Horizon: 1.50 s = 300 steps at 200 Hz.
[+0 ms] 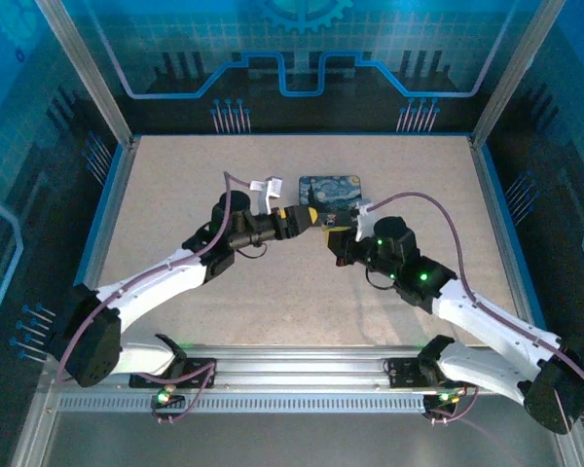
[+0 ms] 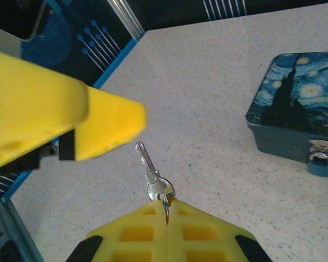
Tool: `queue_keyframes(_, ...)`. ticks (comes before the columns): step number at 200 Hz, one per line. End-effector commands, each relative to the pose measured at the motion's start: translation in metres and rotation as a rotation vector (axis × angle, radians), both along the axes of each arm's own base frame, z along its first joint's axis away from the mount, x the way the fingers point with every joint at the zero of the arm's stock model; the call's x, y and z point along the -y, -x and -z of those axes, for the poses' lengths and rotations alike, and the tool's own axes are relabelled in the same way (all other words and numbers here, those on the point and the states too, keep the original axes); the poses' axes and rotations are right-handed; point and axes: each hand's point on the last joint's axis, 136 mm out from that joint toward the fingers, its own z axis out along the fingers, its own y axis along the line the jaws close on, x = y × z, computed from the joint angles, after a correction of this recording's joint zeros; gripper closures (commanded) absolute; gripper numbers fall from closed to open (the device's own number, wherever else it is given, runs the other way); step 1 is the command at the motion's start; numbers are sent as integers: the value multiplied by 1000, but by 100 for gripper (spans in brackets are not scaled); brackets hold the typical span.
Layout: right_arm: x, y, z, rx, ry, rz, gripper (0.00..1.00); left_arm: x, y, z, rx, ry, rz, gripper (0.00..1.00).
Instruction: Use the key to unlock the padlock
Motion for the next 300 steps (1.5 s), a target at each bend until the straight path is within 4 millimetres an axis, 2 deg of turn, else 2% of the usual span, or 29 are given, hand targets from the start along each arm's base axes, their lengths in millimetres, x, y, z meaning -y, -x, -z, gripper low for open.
queue_keyframes(1,-15,0,-29,46,-83,-32,100,16,1,-21,35,54,48,42)
queue_keyframes(29,-17,-1,-29,35,-88,-33,100,24,3,-19,29,57,73,52)
queue_keyframes(53,-17,0,-27,26,-86,-30,100,24,3,-19,30,60,69,62)
queue_keyframes(109,-16,-1,-16,-5,-67,-16,100,24,2,-16,30,54,63,80)
queue_keyframes(146,-14,2,-12,-17,-49,-22,99,20,2,-15,41,32,47,100)
queue_keyframes(168,-9,3,-5,-21,-15,-33,91,15,1,-13,61,-7,26,100)
queue_keyframes(189,0,2,-3,-46,-79,-68,77,9,1,-12,77,-50,10,100)
queue_keyframes(227,12,-1,-16,-44,-208,-158,61,1,4,-15,105,-114,-4,100)
queue_keyframes(260,3,2,-38,-8,-320,-262,46,-2,5,-21,121,-119,-13,100)
queue_keyframes(300,-16,3,-32,-71,-345,-331,45,-1,5,-26,126,-109,-11,100)
